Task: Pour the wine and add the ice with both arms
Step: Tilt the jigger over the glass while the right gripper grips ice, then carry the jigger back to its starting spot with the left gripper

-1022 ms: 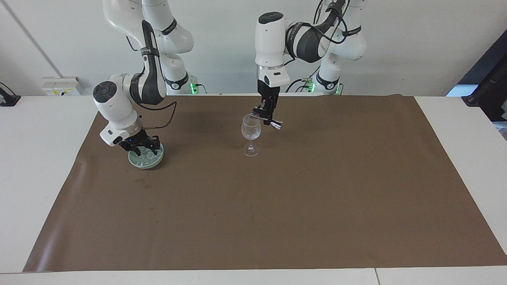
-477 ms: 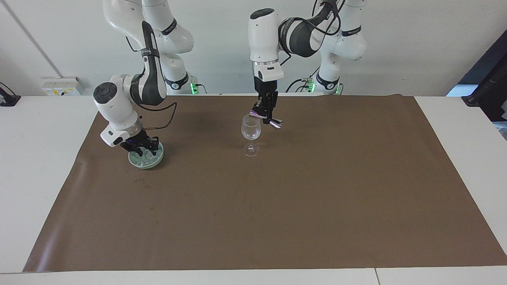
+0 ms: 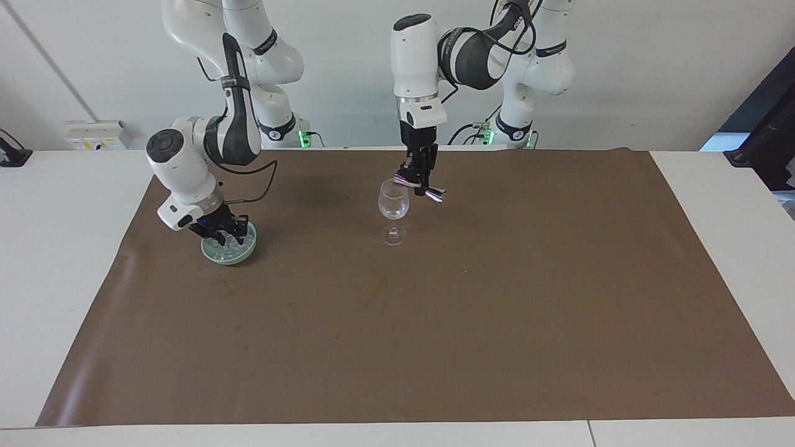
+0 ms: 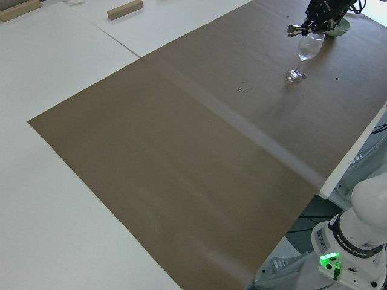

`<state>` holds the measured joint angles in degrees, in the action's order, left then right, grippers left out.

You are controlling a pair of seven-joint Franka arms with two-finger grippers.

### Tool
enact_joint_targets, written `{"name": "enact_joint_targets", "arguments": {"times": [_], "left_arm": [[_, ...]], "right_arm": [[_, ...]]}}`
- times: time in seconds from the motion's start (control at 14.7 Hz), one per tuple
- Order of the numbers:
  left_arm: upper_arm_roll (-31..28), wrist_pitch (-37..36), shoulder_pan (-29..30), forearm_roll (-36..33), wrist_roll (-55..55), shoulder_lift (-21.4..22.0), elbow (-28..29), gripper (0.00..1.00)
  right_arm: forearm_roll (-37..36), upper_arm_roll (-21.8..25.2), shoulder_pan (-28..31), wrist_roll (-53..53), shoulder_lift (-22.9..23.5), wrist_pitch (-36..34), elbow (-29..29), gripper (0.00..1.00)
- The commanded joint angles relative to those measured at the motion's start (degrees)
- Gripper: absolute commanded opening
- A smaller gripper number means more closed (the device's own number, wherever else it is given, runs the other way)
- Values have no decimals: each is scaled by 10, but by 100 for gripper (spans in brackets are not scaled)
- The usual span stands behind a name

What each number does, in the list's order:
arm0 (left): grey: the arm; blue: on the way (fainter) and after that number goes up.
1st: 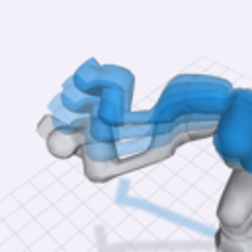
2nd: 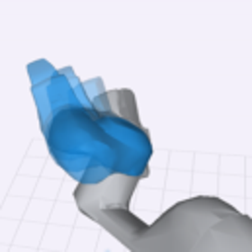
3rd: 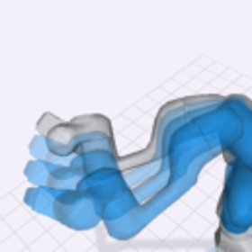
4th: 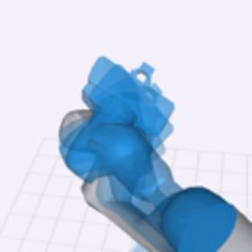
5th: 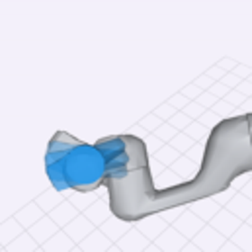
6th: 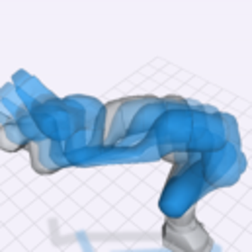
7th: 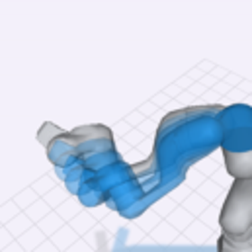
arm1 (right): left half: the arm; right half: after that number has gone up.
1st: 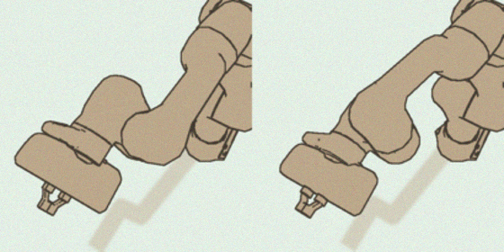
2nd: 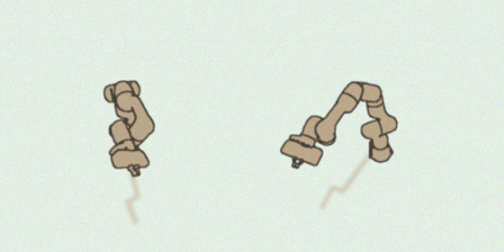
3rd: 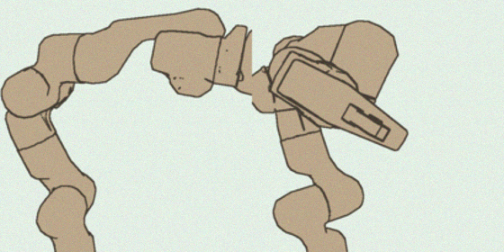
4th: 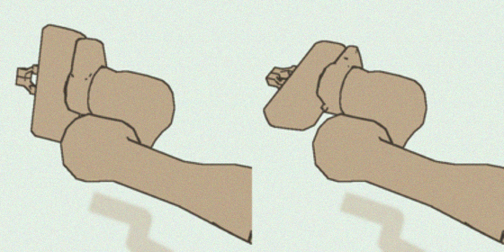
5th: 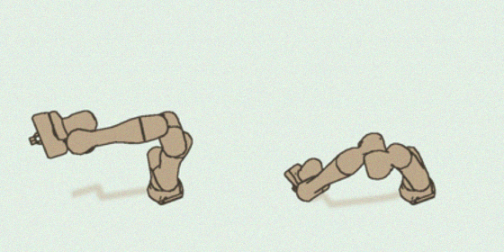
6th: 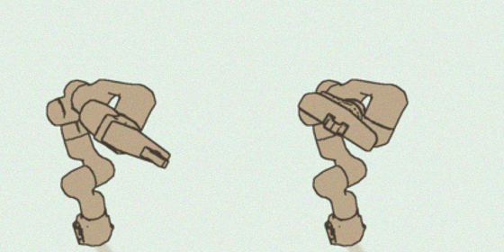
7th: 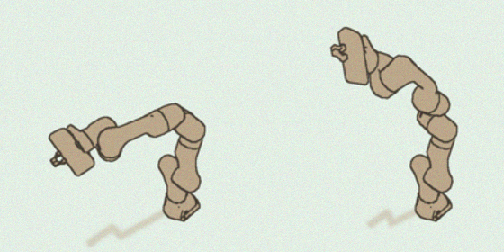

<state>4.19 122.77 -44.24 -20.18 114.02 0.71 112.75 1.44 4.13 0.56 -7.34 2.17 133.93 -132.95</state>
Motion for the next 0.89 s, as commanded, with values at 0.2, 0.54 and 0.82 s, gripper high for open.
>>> {"name": "enact_joint_targets", "arguments": {"times": [0.2, 0.54, 0.82], "left_arm": [[-1, 7, 69, 161, -24, -27, -37, 0], [-1, -9, 191, 399, -220, -29, -19, 0], [-1, -10, 318, 561, -381, -12, 32, 0]], "right_arm": [[12, -3, 6, -16, -2, 10, -6, 36], [12, -3, 6, -16, -2, 10, -6, 34], [12, -3, 6, -16, -2, 10, -6, 34]]}}
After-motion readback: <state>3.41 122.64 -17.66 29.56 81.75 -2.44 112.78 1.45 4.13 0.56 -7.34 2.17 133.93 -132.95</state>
